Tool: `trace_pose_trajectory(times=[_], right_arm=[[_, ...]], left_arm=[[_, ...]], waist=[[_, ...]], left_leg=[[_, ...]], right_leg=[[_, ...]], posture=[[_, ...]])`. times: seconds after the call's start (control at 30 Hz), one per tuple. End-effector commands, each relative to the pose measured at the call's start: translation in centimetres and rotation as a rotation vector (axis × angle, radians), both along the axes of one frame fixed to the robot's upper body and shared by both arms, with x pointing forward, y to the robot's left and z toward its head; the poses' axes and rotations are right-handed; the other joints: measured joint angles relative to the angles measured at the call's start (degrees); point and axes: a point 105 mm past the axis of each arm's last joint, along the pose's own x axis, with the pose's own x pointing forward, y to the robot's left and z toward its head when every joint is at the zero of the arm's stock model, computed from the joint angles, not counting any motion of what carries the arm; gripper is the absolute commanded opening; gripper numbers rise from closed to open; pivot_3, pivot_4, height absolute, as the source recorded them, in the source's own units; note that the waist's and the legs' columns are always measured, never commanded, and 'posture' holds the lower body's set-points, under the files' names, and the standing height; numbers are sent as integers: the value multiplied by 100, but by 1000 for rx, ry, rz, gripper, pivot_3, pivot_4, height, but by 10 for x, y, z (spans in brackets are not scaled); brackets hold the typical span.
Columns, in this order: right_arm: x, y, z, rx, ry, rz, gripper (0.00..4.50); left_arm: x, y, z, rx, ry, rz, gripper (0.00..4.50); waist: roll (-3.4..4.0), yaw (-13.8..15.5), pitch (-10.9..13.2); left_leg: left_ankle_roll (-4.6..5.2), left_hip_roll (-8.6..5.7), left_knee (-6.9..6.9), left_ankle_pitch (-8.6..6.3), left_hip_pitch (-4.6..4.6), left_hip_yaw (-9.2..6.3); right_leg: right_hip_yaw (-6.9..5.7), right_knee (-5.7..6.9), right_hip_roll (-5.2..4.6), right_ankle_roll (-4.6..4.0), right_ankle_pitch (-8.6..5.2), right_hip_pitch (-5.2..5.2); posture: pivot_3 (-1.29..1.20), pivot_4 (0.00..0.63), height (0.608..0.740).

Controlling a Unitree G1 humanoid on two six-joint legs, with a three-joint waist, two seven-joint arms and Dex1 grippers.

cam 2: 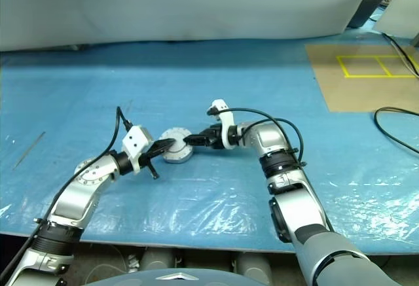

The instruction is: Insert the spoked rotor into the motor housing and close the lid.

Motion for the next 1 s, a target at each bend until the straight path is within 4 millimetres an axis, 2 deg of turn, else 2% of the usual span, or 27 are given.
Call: trace_pose_trajectory(times=[0.03,0.17,0.43,0.57,0.73,0.87,1.0], right_arm=[[-9,10,-2,31,54,17,4434],[-18,21,-5,77,119,7,4434],[-25,51,19,303,349,-53,4434],[-26,57,33,412,456,-59,4434],[-26,56,38,443,485,-62,4434],[-26,52,42,469,490,-60,3629],[-25,50,46,490,487,-57,2358]], left_arm=[[-11,2,-37,59,150,-5,0],[-11,1,-37,59,150,-8,0],[-14,-2,-39,65,155,-23,0],[-14,-1,-39,68,153,-22,0],[-13,1,-38,67,150,-15,0],[-13,11,-33,47,135,13,0],[-11,26,-31,59,129,41,0]], waist=[[0,0,0],[1,2,-1],[1,-26,-1],[1,-44,-1],[1,-45,-1],[2,-41,0],[2,-43,0]], left_leg=[[0,0,0,0,4,0],[0,0,-2,0,11,0],[-1,0,-10,0,20,1],[-4,1,-21,1,16,1],[-19,2,-30,-6,14,1],[-26,3,-33,-10,10,1],[-28,10,-33,-10,2,1]], right_leg=[[0,0,0,0,0,3],[0,-1,0,0,0,9],[3,-1,1,0,-1,8],[4,-1,7,0,-1,-1],[3,-1,11,23,13,-7],[2,-1,13,24,13,-10],[1,0,20,26,14,-19]], posture=[[0,150,740],[0,150,740],[0,150,740],[0,150,740],[0,150,740],[0,150,740],[0,150,740]])
